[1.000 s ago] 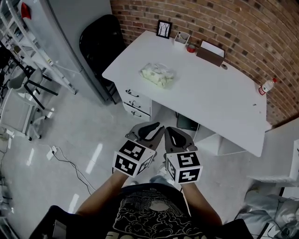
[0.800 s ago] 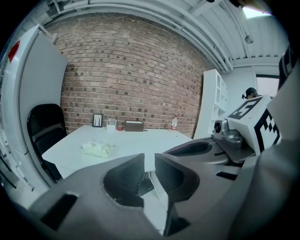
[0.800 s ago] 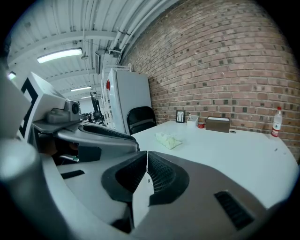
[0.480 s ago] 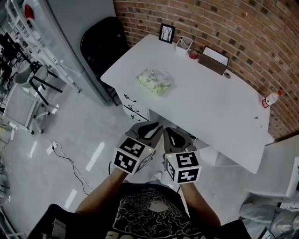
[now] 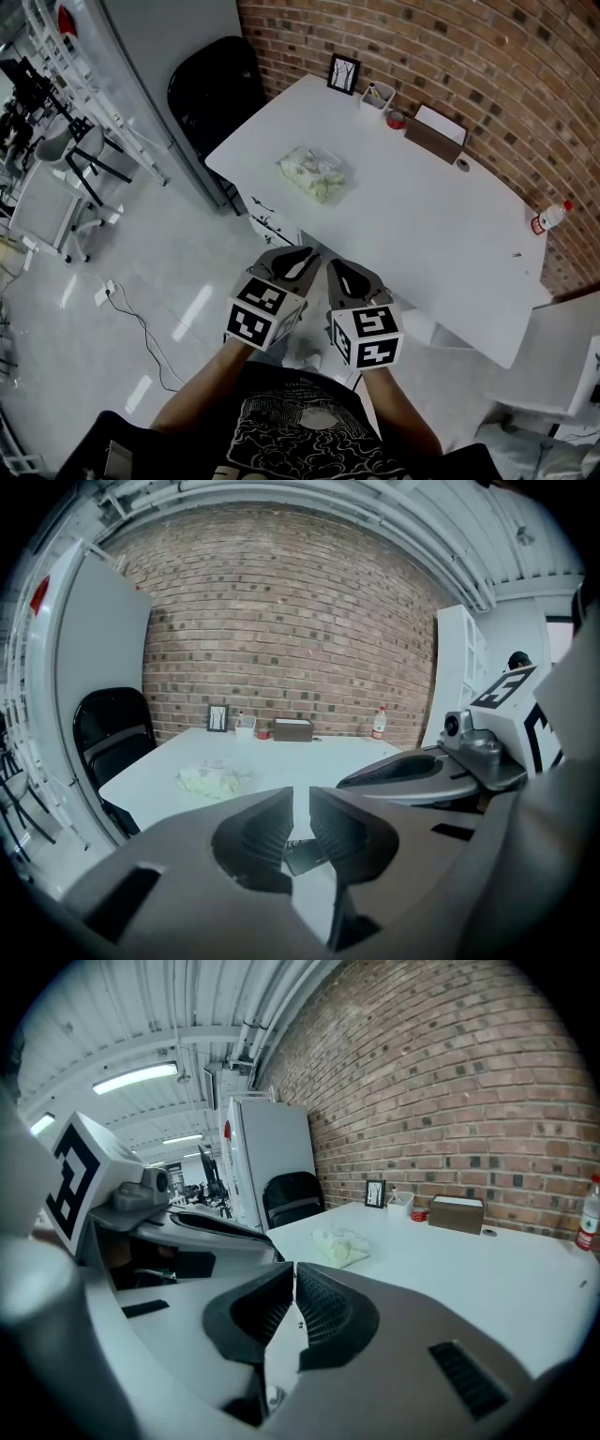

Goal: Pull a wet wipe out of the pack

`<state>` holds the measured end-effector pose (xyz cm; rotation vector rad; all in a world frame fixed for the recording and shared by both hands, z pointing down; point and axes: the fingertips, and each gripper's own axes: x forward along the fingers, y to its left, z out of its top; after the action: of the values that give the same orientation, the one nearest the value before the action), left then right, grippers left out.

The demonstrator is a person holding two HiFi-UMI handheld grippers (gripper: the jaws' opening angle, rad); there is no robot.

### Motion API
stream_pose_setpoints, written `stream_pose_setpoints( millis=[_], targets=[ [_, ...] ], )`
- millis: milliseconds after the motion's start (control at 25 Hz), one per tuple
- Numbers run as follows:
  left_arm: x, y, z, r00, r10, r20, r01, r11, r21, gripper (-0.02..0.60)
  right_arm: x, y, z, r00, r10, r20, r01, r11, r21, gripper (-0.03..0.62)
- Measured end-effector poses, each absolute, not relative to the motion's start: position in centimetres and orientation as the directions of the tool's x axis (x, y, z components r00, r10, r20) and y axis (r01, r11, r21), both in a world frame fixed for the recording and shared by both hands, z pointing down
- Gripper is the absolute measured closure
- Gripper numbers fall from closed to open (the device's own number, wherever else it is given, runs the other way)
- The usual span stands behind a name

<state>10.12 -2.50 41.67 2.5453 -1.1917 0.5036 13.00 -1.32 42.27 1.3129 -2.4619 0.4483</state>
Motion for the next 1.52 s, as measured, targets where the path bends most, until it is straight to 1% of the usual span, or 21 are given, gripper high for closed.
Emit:
stream_pose_setpoints(
  millis=[400, 760, 1120, 1520],
  targets=[
    [9.1, -7.6, 43.0, 0.604, -0.660, 0.447, -0.776, -0.616, 0.137, 0.522, 11.9, -6.2, 42.9, -0.522, -0.727, 0.446, -0.840, 0.530, -0.120, 0.573],
    [6.4, -14.2, 43.9, 0.616, -0.639, 0.461, -0.764, -0.627, 0.152, 0.535, 9.1, -12.7, 43.7, -0.497, -0.726, 0.476, -0.853, 0.509, -0.115, 0.572],
    [4.0, -20.6, 45.4, 0.636, -0.603, 0.482, -0.741, -0.653, 0.161, 0.555, 6.3, -19.6, 44.9, -0.449, -0.732, 0.512, -0.876, 0.474, -0.091, 0.572],
    [2.6, -25.8, 47.2, 0.659, -0.554, 0.509, -0.704, -0.692, 0.158, 0.568, 4.9, -25.1, 47.1, -0.391, -0.729, 0.561, -0.901, 0.428, -0.073, 0.572]
  ],
)
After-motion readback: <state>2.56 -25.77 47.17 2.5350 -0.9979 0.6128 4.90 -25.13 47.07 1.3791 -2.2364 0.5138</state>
